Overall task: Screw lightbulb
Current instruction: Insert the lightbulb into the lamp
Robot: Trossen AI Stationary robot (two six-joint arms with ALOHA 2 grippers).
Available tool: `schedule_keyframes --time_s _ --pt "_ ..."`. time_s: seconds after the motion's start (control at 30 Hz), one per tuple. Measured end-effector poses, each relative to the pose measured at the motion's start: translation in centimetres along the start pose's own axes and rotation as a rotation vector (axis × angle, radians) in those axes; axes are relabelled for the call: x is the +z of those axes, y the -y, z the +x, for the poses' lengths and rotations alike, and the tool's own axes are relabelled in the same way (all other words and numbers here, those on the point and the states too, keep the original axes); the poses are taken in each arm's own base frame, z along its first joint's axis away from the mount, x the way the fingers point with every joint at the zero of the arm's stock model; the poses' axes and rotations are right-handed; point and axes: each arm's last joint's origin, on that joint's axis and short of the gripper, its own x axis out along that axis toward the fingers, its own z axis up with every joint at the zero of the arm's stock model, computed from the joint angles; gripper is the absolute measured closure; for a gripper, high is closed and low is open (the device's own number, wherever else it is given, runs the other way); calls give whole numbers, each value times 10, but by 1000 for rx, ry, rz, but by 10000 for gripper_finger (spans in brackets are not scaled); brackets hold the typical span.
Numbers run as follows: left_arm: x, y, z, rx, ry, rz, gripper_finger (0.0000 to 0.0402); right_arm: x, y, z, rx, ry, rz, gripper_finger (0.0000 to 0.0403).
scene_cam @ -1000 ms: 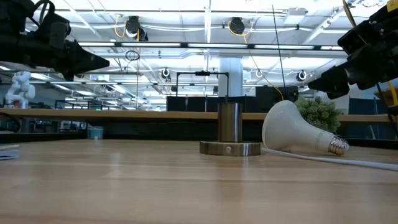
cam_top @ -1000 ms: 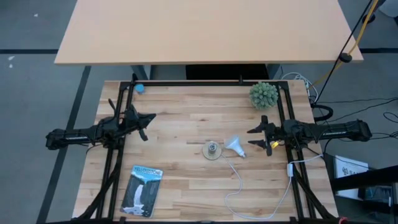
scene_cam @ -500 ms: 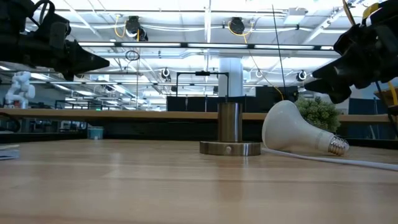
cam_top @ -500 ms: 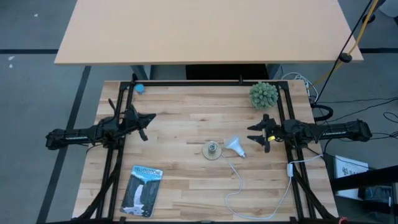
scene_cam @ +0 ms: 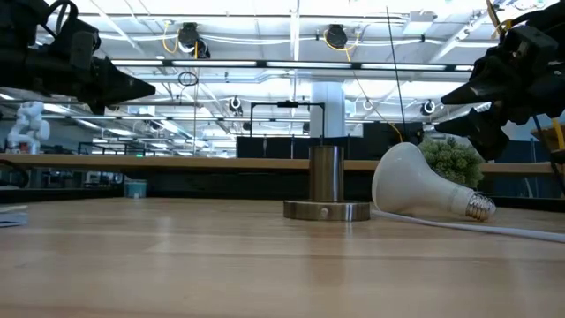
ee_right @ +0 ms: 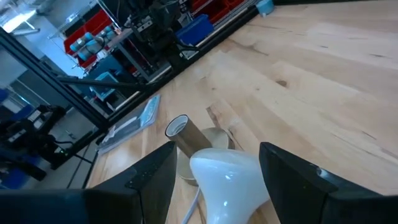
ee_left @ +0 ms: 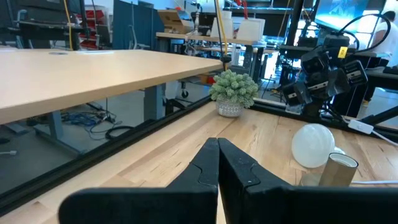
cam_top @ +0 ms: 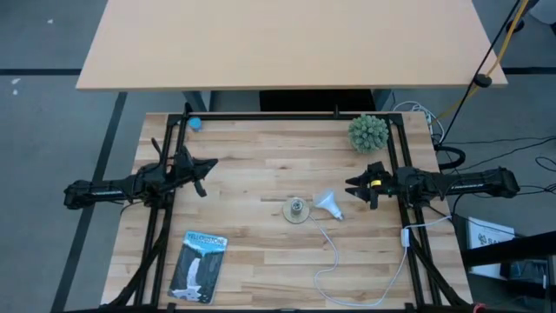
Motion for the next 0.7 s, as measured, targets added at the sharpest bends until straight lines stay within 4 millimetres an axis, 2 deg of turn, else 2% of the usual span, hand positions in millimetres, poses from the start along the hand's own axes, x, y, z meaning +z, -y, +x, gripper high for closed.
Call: schedule_keyframes --time_s 0.2,0.53,0.7 --pt "0 0 0 0 0 0 401 0 0 0 -3 -3 8 183" --pt "0 0 0 0 1 0 401 -7 4 8 -73 -80 120 183" --pt "0 0 0 0 0 0 401 8 -8 16 -97 -119 58 183"
